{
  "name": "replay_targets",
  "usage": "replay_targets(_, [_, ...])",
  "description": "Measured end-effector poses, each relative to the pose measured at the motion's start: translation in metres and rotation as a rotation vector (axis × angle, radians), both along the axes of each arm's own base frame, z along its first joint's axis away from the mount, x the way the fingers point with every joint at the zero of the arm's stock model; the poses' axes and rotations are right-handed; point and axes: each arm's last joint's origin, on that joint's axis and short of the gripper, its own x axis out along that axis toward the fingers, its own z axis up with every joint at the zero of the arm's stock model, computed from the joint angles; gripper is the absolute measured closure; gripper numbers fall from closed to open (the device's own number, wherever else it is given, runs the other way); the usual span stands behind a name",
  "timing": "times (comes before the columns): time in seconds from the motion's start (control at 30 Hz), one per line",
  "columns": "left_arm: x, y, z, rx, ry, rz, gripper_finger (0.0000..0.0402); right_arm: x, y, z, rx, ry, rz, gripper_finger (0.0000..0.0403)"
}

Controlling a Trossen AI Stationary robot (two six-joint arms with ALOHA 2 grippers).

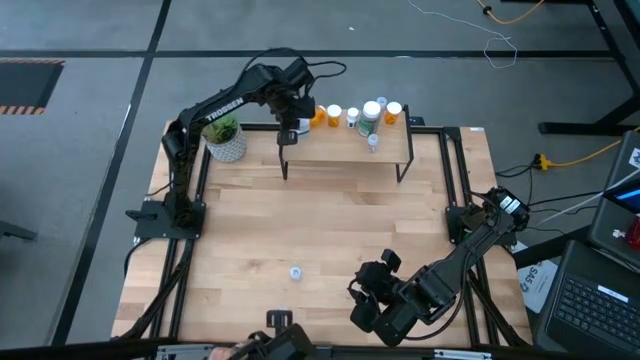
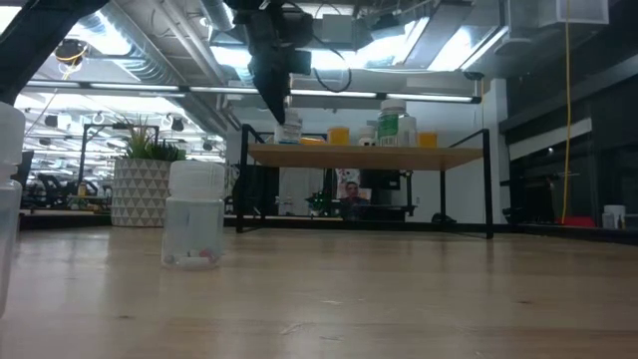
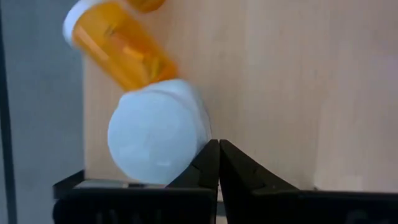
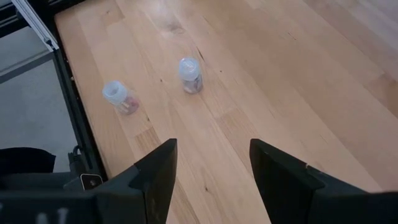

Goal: Pick and place medicine bottles onto shelf by color
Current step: Put the orange pill bottle on the shelf

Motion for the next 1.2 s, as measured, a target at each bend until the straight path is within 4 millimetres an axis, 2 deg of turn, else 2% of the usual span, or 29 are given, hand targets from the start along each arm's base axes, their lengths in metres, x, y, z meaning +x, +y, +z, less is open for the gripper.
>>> replay_targets(0.63, [-0.018, 0.018, 0.000, 0.047, 0.068, 0.101, 0.0400, 0.000, 0.000, 0.000, 0.001, 0.001, 0.000, 0.0199])
replay_targets(0.87, [-0.030, 0.007, 0.021, 0.071, 0.176, 0.148, 0.0399, 0.000, 0.000, 0.000, 0.004, 0.004, 0.003, 0.0199])
replay_targets(1.07, [-0.036, 0.001, 0.050, 0.102, 0.115, 0.168, 0.0400, 0.002, -0.002, 0.000, 0.005, 0.005, -0.006, 0.0199])
replay_targets(1.2, [-0.043, -0.005, 0.069, 0.104, 0.068, 0.163, 0.0400, 0.009, -0.011, 0.000, 0.005, 0.006, -0.036, 0.0199])
